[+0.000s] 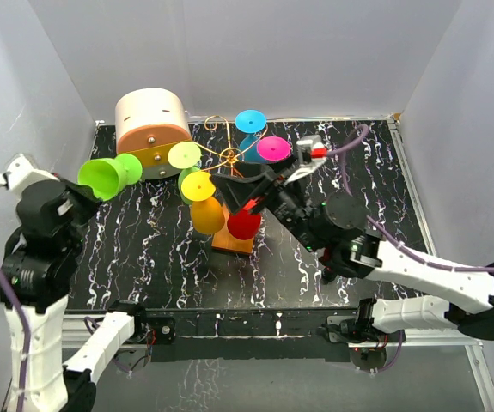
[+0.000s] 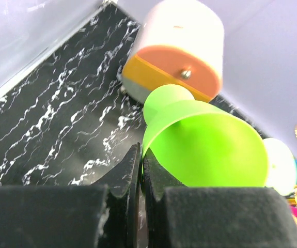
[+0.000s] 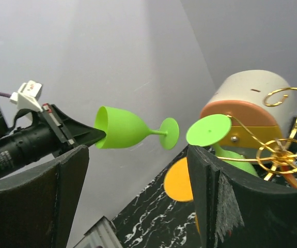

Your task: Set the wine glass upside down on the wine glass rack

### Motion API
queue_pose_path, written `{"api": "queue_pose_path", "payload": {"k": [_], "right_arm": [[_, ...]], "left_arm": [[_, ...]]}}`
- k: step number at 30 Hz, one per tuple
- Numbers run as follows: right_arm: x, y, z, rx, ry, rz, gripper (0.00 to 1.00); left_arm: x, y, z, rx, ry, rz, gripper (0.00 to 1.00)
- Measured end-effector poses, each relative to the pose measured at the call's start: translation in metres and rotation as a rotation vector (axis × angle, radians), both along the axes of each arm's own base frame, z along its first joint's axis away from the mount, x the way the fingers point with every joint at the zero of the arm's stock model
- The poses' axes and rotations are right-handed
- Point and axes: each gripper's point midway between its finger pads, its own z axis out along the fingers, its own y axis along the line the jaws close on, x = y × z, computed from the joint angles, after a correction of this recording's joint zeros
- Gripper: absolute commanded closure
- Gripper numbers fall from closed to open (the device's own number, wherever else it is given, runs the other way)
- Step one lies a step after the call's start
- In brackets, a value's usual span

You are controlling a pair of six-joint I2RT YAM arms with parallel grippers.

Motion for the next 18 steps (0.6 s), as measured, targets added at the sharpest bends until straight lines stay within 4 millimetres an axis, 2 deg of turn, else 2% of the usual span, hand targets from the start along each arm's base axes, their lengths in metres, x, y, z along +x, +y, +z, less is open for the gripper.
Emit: {"api": "queue_pose_path", "payload": {"k": [9, 13, 18], "right_arm": [[0.003, 0.069, 0.026, 0.147, 0.11, 0.151, 0.26], [-0.004, 0.101, 0.04, 0.239, 0.191, 0.271, 0.25], [-0.01, 0.138, 0.031, 0.289, 0.316, 0.395, 0.27]], "left_arm": [[-0.04, -0.001, 0.078, -0.057, -0.335, -0.038, 1.0], [-0.05, -0.008, 0.102, -0.089, -0.462, -0.082, 1.0], [-0.059, -0.017, 0.119, -0.128, -0.58, -0.139, 1.0]]}}
